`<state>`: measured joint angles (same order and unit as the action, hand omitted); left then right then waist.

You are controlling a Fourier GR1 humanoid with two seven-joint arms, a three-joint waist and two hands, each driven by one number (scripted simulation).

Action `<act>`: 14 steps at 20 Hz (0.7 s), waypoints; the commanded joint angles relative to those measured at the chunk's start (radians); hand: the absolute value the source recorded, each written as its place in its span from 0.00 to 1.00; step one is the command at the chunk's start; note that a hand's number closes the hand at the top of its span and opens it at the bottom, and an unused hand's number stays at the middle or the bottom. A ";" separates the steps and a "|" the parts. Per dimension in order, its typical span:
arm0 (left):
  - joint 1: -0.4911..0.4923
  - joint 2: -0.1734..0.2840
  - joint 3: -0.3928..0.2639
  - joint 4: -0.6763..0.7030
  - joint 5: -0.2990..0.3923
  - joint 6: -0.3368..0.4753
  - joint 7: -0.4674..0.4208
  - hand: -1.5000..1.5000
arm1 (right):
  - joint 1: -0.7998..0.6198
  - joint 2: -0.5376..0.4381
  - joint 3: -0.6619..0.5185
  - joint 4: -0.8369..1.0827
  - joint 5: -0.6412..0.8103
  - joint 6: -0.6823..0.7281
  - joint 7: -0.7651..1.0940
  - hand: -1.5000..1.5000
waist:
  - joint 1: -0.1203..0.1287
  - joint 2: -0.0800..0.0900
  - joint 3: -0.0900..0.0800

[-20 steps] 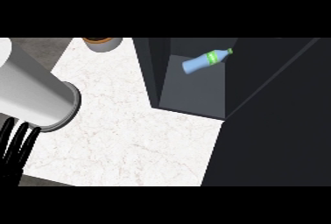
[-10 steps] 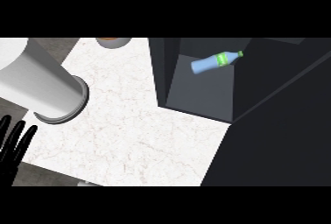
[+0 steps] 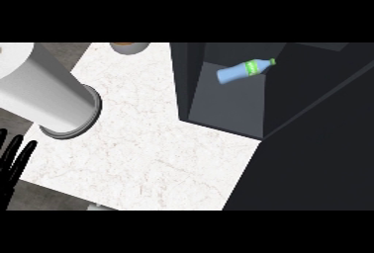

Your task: Pick up the bottled water, place it into the cabinet and close the cabinet

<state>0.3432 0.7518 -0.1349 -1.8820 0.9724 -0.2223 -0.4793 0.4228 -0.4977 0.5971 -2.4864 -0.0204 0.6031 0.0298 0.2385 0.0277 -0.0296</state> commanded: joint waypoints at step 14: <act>-0.019 0.019 0.024 0.013 0.022 -0.050 0.001 0.00 | -0.044 0.065 0.119 0.046 -0.089 0.010 0.070 1.00 | 0.032 0.048 0.001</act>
<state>0.3333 0.7649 -0.1095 -1.8682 0.9933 -0.2548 -0.4799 0.4007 -0.4888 0.5867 -2.4762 -0.0411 0.6202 0.0377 0.2490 0.0536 -0.0320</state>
